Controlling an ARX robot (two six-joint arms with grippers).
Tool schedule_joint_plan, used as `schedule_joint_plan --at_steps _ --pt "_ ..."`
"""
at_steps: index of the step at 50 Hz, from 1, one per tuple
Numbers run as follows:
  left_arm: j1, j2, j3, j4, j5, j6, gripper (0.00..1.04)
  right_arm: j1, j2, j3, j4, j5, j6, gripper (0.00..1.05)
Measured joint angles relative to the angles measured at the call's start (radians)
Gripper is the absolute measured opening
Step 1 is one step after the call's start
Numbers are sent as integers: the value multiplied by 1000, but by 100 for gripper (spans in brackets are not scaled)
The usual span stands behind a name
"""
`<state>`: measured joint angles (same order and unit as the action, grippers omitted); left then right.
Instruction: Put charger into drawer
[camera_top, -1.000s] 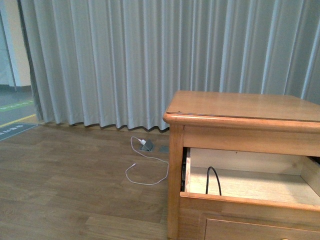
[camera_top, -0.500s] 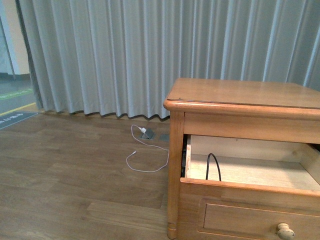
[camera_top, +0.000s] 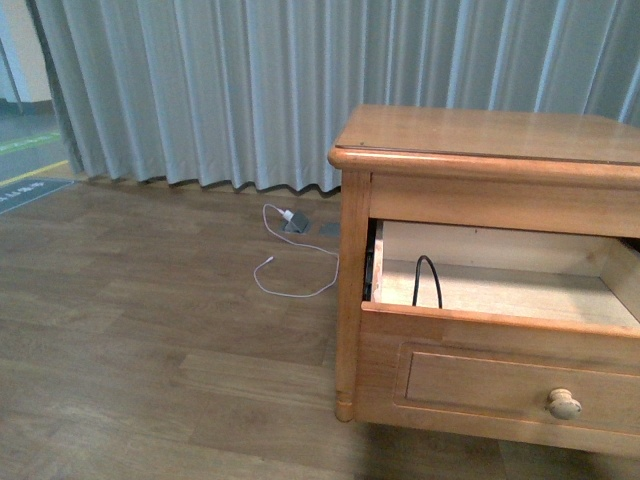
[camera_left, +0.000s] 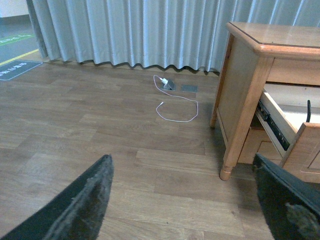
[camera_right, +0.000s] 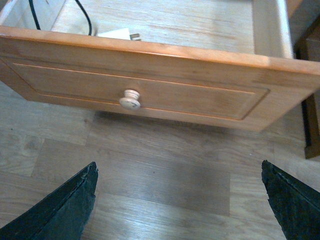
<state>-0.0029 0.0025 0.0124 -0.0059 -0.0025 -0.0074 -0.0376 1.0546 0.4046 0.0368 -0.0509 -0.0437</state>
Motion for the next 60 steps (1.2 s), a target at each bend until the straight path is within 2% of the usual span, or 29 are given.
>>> schedule_joint_plan --at_steps 2,12,25,41,60 --pt "0 0 0 0 0 1 101 24 57 26 21 1 10 97" --pt "0 0 0 0 0 2 99 143 333 151 124 50 53 97" --pt "0 0 0 0 0 2 99 205 591 297 228 171 93 97" --pt "0 0 0 0 0 2 99 207 854 526 319 288 199 97" --pt "0 0 0 0 0 2 99 156 1136 827 438 377 214 97"
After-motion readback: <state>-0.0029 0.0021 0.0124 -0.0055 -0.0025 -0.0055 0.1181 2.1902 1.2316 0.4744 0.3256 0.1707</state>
